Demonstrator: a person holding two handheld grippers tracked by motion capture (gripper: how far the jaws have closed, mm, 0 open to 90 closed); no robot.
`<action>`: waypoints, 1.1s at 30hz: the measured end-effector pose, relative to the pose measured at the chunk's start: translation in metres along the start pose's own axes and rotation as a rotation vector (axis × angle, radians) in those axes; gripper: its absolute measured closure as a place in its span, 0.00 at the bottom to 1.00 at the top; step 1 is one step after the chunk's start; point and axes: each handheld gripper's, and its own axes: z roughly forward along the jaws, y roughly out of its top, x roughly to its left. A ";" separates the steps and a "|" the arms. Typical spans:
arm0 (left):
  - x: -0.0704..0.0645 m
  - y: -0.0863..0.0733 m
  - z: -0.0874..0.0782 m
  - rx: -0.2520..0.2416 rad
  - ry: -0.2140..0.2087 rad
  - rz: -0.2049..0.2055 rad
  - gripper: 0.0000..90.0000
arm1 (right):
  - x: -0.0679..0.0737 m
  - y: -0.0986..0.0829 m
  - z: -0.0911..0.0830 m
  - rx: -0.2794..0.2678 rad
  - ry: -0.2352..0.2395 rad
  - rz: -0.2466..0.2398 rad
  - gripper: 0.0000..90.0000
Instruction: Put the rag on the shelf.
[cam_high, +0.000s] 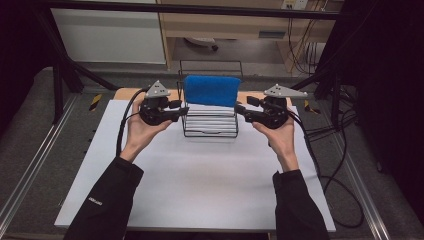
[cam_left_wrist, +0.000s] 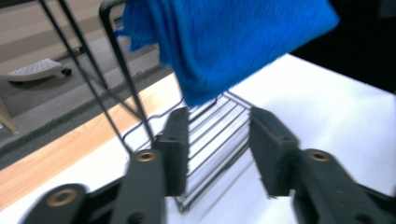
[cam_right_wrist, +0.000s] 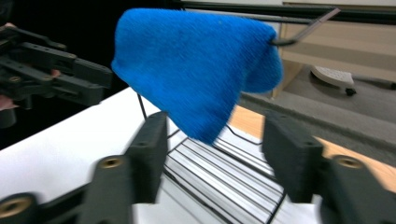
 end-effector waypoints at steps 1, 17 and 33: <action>0.000 -0.002 -0.002 0.006 0.000 -0.002 0.59 | 0.000 -0.001 -0.002 0.007 0.001 0.008 0.36; 0.004 -0.068 -0.028 0.045 0.065 -0.050 0.16 | 0.001 -0.036 -0.022 0.066 0.032 0.025 0.05; 0.004 -0.147 -0.044 0.092 0.067 -0.094 0.08 | -0.005 -0.108 -0.034 0.127 0.039 0.069 0.01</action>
